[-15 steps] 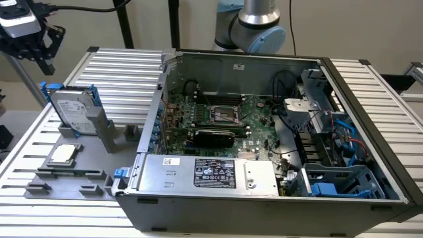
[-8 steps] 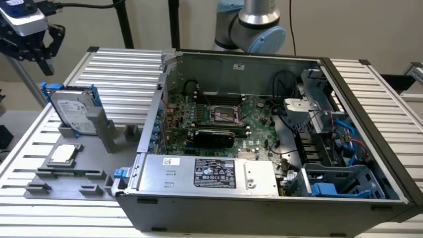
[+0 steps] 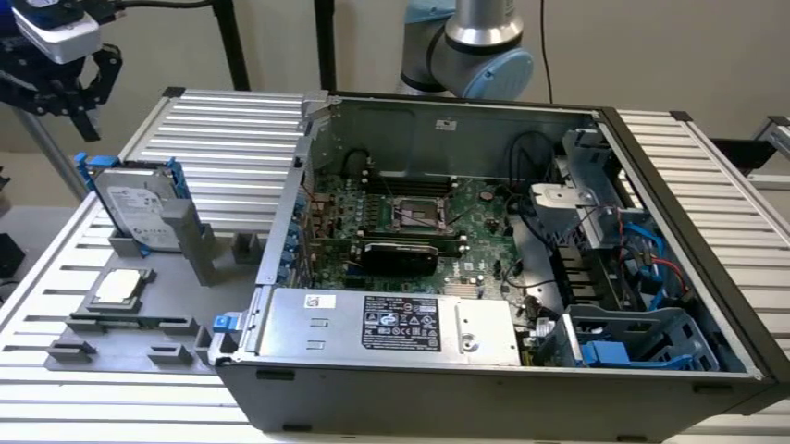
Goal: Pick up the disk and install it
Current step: 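Pick up the disk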
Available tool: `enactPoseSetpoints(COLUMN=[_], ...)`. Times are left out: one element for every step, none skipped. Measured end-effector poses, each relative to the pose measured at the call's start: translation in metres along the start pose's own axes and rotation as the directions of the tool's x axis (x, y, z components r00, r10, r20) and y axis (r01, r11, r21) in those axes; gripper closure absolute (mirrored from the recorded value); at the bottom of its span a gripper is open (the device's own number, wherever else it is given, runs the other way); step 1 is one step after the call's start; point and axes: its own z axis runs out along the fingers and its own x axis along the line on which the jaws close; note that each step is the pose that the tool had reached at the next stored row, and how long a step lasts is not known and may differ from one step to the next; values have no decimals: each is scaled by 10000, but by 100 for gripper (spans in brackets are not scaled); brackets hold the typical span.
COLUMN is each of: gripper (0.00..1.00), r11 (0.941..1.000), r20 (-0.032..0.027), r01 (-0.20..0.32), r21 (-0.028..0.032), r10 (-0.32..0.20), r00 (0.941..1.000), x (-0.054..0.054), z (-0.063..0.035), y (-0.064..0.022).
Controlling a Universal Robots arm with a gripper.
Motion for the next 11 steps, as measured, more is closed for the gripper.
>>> enactPoseSetpoints(gripper=[100,100,100,100,100,100,100,100,100,100,100], r11=[9998,9994,9986,9974,9960,9941,9919,9895,9867,9838,9802], r20=[-4,-11,-17,-22,-28,-34,-40,-43,-50,-57,-64], r01=[174,355,533,719,897,1087,1266,1443,1628,1792,1980], r21=[-2,-5,-8,-11,-14,-18,-22,-26,-30,-34,-39], r10=[-174,-355,-533,-719,-897,-1087,-1266,-1443,-1628,-1792,-1980], r00=[9998,9994,9986,9974,9960,9941,9919,9895,9867,9838,9802], x=[0,-1,0,-1,0,0,0,0,0,0,0], z=[1,1,2,4,5,7,9,12,14,16,18], y=[0,0,0,0,0,0,0,-1,-1,-1,-1])
